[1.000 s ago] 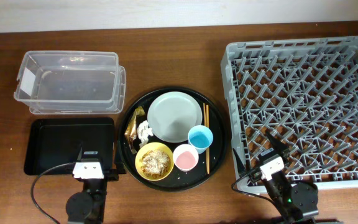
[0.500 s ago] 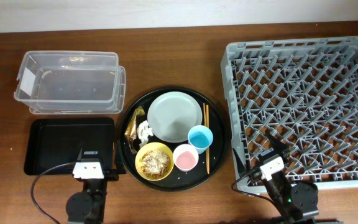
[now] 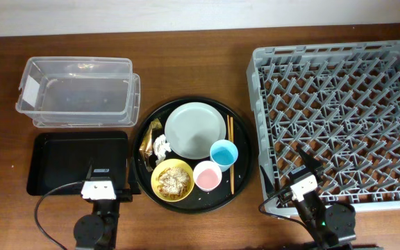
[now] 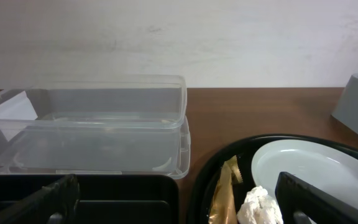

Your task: Sort waste into correct bins and load items into the dishwasher rack

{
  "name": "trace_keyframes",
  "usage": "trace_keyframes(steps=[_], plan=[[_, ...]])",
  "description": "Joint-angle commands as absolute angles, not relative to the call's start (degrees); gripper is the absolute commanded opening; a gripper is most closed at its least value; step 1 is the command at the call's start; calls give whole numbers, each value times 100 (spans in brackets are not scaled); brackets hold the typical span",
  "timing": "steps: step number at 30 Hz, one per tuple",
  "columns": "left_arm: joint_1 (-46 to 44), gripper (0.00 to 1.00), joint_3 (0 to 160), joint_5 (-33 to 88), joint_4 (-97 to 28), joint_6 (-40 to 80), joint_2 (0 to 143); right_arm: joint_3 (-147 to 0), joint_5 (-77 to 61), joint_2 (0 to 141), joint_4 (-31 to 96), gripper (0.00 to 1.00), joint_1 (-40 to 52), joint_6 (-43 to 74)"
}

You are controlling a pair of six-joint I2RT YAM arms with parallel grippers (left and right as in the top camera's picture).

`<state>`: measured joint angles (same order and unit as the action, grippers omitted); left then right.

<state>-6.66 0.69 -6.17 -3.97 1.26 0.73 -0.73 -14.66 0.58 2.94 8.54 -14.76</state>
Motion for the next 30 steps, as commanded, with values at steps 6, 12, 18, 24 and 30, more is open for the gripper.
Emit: trace_keyframes(steps=[6,12,18,24,30], plan=[[-648,100,51,-578,-412,56,34,-32,-1518,36,298,98,819,-1391],[-648,100,51,-578,-412,56,34,-32,-1520,36,298,98,819,-1391],[-648,100,51,-578,-412,56,34,-32,-1520,36,298,98,819,-1391],[-648,100,51,-585,-349,54,34,-32,-1520,36,296,98,819,-1391],[-648,100,51,-541,-414,56,36,-32,-1522,36,274,98,819,-1391]])
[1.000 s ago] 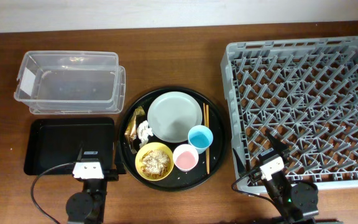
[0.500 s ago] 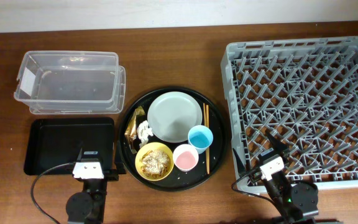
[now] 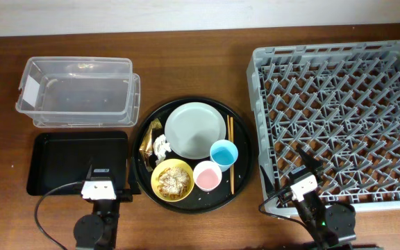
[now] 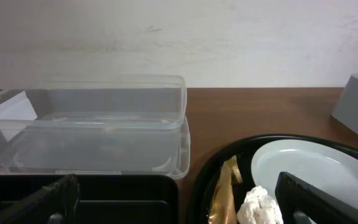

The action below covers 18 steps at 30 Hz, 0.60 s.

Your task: Sort waste into correct bins and load items into the dishwasher rack

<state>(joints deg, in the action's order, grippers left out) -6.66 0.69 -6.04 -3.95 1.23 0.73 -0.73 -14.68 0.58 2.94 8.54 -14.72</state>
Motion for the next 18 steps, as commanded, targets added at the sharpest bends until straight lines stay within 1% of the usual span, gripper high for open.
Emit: trace_keyframes(steps=[1,4,6,10,11,12,15,18], plan=[[-648,100,51,-537,-412,58,36,-32,-1525,36,279,98,819,-1389],[-648,100,51,-534,-410,58,36,-32,-1527,36,276,98,819,-1389],[-648,100,54,-421,-346,58,36,-32,-1813,36,270,98,819,-1389],[-648,100,56,399,296,60,36,-99,-2661,36,235,98,819,-1387],[-648,100,117,624,410,62,36,-183,-2797,36,233,98,819,-1256],[-648,100,270,775,355,73,40,-331,-2805,36,235,98,819,-869],[-648,100,825,819,-222,235,137,-862,-2805,36,543,98,819,-528],[-648,100,1831,917,-1385,235,639,-1752,-2718,97,1643,98,819,-530]])
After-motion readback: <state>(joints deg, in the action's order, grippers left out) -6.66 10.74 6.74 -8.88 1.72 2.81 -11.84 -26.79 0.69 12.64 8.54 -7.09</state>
